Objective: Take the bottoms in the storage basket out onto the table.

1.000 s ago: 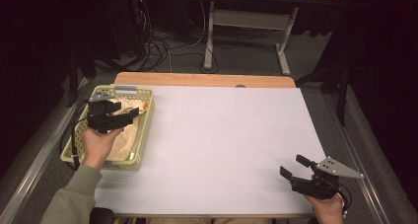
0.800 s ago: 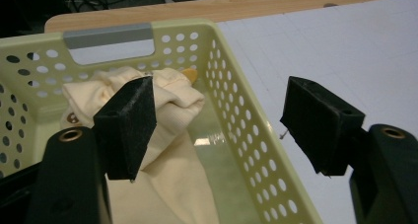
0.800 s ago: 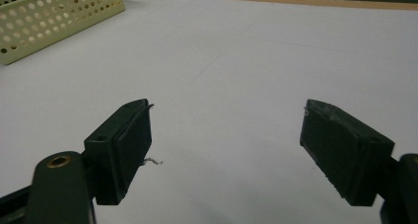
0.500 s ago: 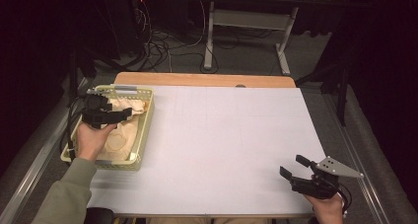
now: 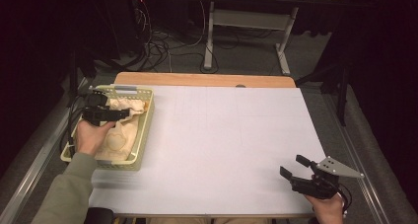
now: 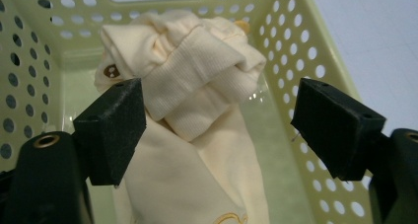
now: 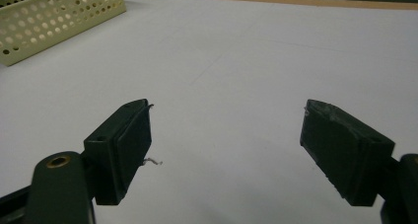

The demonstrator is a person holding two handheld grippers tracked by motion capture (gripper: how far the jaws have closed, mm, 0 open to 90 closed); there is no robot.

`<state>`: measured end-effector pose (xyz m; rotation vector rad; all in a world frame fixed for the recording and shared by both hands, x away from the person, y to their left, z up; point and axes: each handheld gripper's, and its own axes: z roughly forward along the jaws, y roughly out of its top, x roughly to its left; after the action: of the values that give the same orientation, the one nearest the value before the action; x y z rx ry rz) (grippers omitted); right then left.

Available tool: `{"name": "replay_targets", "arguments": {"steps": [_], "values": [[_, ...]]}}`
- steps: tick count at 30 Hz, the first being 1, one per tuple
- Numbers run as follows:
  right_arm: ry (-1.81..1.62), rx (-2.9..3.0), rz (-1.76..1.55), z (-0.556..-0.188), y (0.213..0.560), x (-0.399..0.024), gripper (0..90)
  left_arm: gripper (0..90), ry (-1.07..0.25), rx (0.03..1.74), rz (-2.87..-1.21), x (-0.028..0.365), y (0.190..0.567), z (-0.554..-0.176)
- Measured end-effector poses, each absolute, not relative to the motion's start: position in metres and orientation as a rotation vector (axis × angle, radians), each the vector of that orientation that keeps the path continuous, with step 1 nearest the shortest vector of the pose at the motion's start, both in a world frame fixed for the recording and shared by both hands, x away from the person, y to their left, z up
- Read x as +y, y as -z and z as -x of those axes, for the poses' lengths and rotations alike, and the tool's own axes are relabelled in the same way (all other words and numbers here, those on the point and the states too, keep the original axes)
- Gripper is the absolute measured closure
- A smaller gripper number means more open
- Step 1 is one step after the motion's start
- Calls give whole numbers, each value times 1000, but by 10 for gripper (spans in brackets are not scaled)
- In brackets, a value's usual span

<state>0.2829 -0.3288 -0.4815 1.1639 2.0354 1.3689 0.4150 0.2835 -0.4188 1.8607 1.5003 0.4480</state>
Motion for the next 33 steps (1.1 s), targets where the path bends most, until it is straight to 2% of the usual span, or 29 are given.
{"name": "replay_targets", "arguments": {"steps": [29,33], "values": [[-1371,2035,-1163,-283,482,-329,198,140,-313,1710,-1943,298,449,-450],[-1372,2035,-1162,-283,482,-329,196,114,-268,1733,-1954,298,455,-455]]}}
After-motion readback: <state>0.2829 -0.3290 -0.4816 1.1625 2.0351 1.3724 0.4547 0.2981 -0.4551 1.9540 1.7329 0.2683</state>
